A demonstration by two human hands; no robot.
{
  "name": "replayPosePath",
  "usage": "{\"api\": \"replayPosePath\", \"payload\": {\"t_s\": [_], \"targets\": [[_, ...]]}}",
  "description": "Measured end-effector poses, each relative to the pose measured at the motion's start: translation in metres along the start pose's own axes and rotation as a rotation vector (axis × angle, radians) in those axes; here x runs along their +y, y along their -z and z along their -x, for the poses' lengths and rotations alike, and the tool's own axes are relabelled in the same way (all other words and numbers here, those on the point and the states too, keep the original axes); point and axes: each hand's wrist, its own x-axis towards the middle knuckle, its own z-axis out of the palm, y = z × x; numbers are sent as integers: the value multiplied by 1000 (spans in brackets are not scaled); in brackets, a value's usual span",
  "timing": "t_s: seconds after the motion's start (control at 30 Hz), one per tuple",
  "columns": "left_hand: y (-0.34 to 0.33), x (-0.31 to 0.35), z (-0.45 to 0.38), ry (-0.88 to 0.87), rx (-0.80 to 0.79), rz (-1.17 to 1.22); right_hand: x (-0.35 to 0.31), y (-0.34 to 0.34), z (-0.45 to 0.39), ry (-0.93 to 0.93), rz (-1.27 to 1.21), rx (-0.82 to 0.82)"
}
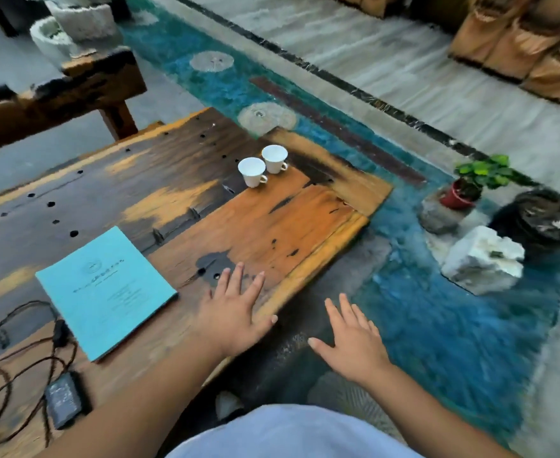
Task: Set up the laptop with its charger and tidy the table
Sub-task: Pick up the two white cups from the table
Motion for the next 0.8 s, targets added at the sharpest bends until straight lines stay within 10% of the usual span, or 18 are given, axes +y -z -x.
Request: {"api": "replayPosePath", "payload": {"t_s": [0.4, 0.8], "targets": [[-40, 221, -20, -403, -60, -148, 177, -17, 124, -414, -291, 88], [-55, 303, -53, -587, -141, -279, 238, -22, 146, -553, -400, 107]]}}
